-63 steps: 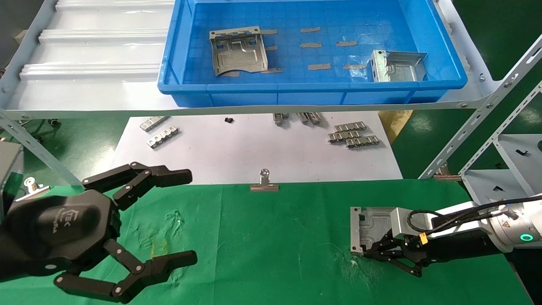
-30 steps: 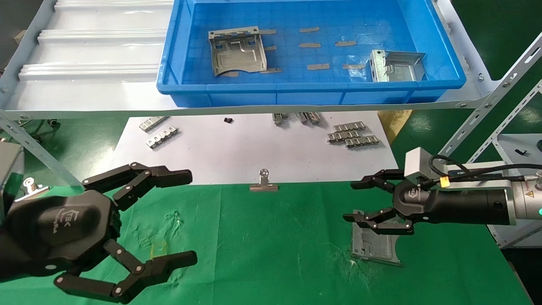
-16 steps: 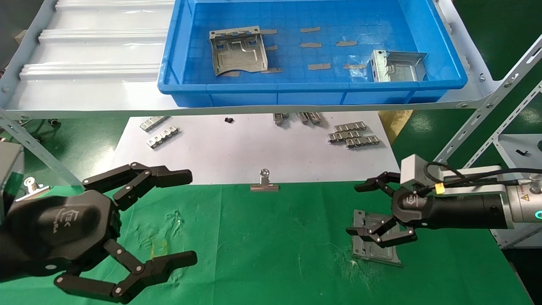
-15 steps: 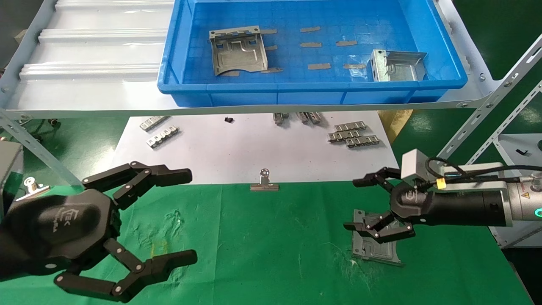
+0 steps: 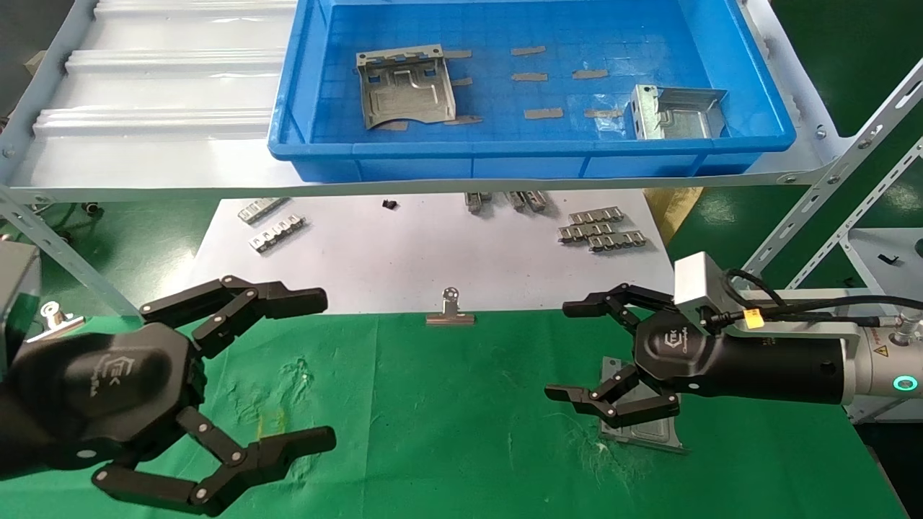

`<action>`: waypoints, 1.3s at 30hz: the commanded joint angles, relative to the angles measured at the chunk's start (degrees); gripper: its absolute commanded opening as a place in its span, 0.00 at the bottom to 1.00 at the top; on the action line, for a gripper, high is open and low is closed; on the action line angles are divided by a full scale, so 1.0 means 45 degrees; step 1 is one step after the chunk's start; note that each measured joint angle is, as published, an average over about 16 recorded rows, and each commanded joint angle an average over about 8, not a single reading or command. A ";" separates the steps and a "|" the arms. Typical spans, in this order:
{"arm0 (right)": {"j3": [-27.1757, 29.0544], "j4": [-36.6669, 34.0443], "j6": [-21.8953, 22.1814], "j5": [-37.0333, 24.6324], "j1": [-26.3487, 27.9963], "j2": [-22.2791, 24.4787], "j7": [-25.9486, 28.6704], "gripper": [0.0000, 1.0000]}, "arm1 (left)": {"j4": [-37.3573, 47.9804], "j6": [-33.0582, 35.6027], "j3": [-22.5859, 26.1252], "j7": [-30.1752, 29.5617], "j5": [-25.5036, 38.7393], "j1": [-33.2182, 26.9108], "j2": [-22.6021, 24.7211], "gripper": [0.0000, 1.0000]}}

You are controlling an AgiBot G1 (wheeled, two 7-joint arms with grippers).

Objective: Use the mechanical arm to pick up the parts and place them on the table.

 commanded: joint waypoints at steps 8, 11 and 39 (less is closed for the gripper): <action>0.1632 0.2352 0.0200 0.0335 -0.1247 0.0616 0.1259 1.00 | 0.0000 0.0000 0.0000 0.0000 0.0000 0.0000 0.0000 1.00; 0.2175 0.3134 0.0266 0.0447 -0.1662 0.0820 0.1678 1.00 | 0.0000 0.0000 0.0000 0.0000 0.0000 0.0000 0.0000 1.00; 0.7062 1.0178 0.0864 0.1450 -0.5397 0.2664 0.5450 1.00 | 0.0000 0.0000 0.0000 0.0000 0.0000 0.0000 0.0000 1.00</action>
